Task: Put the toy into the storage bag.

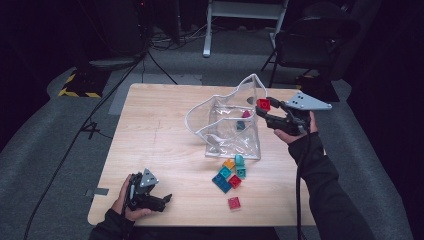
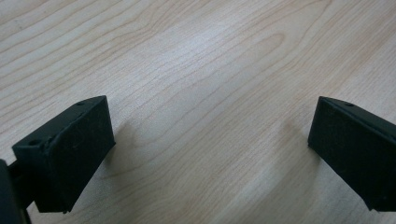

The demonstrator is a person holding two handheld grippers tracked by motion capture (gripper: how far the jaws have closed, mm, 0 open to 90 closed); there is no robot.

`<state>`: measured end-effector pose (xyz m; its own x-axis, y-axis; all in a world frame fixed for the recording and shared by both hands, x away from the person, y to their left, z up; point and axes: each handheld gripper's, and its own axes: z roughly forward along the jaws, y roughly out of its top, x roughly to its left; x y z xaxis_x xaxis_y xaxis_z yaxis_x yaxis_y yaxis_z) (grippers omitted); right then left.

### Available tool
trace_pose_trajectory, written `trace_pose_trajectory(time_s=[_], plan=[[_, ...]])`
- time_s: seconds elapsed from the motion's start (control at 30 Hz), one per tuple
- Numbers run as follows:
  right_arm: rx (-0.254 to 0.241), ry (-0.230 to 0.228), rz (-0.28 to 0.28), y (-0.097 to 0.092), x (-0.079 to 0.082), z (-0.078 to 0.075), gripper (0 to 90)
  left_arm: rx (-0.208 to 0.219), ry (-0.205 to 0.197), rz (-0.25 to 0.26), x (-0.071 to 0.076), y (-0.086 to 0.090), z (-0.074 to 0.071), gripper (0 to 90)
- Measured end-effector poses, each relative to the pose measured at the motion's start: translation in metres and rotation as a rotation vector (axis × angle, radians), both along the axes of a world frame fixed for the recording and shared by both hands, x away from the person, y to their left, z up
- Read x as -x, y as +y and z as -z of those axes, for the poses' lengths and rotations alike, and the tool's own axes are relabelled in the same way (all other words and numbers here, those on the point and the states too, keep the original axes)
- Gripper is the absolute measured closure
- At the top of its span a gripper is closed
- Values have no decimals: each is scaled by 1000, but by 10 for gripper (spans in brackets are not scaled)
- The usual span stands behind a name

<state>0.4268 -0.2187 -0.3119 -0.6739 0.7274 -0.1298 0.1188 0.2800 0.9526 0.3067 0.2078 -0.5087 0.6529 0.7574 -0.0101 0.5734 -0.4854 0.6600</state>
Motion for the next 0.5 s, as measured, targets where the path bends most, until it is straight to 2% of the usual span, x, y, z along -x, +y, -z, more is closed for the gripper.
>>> trace_pose_trajectory(time_s=[0.5], plan=[[23,19,-9,22,-12,0,479,-1,0,0,0,0,0,6]])
